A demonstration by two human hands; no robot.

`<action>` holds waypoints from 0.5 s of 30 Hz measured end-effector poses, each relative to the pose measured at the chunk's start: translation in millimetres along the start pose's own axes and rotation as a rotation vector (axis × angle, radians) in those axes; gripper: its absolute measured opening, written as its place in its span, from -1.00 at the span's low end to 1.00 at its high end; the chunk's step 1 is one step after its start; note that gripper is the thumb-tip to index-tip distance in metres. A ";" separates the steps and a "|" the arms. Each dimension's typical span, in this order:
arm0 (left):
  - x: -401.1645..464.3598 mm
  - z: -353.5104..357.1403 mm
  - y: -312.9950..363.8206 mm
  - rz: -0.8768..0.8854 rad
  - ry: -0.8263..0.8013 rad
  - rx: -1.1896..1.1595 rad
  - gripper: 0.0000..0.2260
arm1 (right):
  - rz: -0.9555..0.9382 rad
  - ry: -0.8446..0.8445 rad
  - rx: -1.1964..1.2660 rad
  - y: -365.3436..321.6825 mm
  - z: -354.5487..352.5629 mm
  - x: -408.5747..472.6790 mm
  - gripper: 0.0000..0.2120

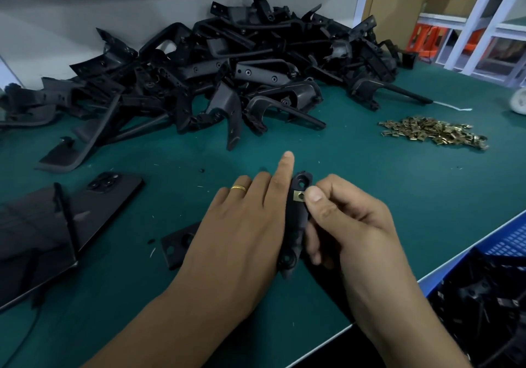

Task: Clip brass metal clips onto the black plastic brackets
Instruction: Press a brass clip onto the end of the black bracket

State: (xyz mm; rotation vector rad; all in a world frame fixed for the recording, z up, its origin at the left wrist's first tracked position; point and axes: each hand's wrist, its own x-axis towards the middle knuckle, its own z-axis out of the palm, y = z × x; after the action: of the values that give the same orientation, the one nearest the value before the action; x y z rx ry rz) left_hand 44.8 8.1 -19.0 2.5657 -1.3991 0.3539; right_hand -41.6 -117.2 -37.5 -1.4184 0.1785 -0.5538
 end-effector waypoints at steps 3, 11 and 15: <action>-1.2 2.4 -0.4 0.053 0.025 -0.115 -0.10 | 0.073 -0.181 0.120 -9.9 -13.5 3.8 -0.69; 5.5 20.6 -24.5 -0.015 -0.105 -0.065 -0.03 | 0.101 0.085 -0.474 -4.3 -48.8 25.6 -0.70; 6.7 20.4 -35.5 -0.020 -0.003 -0.166 -0.46 | 0.032 0.514 -0.867 -13.1 -135.2 58.7 -0.80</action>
State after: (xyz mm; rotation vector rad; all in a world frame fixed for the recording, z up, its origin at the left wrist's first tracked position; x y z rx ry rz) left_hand 80.6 15.8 -38.5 2.4459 -1.3422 0.2208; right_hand -53.6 -264.6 -34.9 -2.0694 0.9388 -0.8634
